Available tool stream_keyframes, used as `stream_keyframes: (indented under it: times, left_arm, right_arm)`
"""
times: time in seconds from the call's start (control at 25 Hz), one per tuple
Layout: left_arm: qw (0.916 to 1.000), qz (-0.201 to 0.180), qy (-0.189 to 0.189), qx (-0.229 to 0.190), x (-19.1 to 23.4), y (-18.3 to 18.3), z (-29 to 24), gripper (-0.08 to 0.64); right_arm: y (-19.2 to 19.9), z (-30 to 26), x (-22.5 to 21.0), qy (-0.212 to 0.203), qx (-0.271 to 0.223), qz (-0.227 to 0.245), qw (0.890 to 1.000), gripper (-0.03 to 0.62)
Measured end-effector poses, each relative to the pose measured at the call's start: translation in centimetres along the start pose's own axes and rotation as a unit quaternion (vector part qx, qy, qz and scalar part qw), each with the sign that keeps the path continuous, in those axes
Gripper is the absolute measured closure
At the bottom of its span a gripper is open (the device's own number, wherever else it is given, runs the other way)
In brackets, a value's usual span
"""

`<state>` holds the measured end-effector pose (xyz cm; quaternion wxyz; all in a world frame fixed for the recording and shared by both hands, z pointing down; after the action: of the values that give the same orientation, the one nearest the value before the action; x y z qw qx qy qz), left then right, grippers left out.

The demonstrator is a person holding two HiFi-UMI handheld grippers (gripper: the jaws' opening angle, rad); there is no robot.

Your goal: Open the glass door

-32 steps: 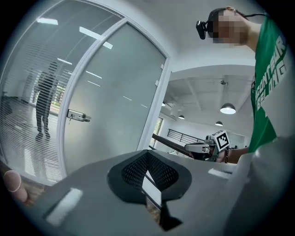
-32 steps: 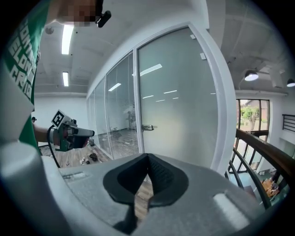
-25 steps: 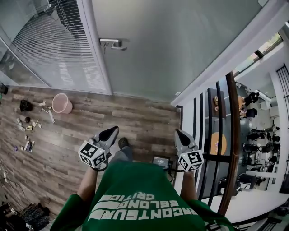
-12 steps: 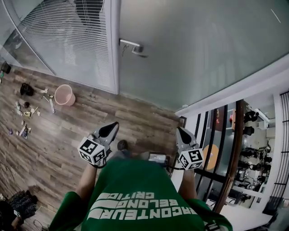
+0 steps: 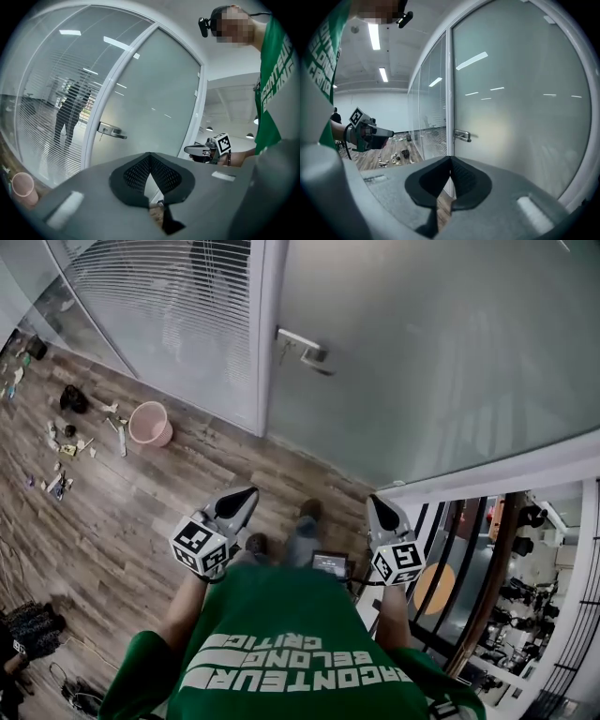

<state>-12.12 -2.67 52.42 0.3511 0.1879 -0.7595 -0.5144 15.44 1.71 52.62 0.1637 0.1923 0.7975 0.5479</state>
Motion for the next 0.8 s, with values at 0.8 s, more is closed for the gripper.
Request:
stream_keyframes:
  times: [0.8]
  left_arm:
    - [0.9903, 0.007, -0.136, -0.028, 0.8, -6.3, -15.9, 0.543]
  right_arm:
    - [-6.2, -13.4, -15.3, -0.168, 0.008, 0.102, 0.981, 0.56]
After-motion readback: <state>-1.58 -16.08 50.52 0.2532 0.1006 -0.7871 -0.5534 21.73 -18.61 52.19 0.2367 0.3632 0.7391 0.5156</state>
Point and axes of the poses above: the fingertips, and each gripper's own axes: z backward along the fingers, x to its left, y out of its underside, the point moved 3 cm from there along z, backward along the fingers, and after that the axes turned 10 degrees about -y, right-handed, at the moved point
